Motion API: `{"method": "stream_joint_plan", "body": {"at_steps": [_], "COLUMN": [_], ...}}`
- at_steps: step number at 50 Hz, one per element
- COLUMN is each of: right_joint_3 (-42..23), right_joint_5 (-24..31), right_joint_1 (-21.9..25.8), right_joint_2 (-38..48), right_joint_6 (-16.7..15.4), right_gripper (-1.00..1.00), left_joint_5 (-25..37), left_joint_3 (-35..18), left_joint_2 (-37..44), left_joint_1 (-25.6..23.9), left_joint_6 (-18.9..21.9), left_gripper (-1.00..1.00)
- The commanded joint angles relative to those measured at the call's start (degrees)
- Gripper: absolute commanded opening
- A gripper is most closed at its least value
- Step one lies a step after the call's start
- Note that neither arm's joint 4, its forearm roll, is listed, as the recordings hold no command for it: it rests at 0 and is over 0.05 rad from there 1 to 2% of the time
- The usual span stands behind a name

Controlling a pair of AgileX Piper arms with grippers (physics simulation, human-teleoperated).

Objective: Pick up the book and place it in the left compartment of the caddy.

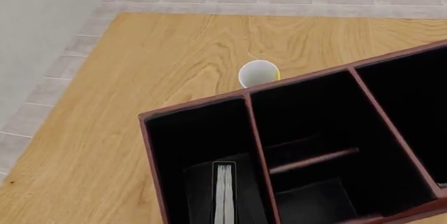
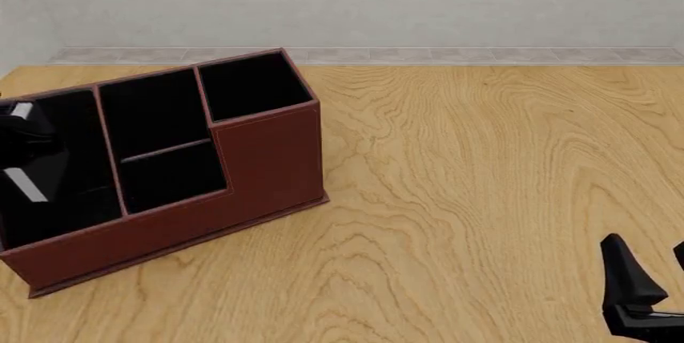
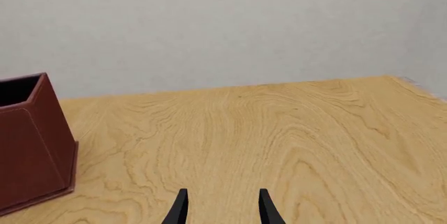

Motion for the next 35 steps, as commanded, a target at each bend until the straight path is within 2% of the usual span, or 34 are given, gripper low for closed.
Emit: {"method": "stream_joint_plan", "body": {"at_steps": [1,35], "right_joint_3": [0.0,0.0], "right_joint_5": [0.1,1.1], "right_joint_1": [-0.1,-0.5], "right_joint_2": [-0.3,-1.7], "right_joint_6": [0.3,0.6], "right_gripper": [1.0,1.0], "left_joint_5": [-2.1,-6.3], "left_joint_3": [0.2,2.3], "left_joint_2": [1.7,6.1], "left_joint_1": [0.0,0.2], "left_joint_6": [0.8,0.7], "left_gripper": [-1.0,-1.0]}}
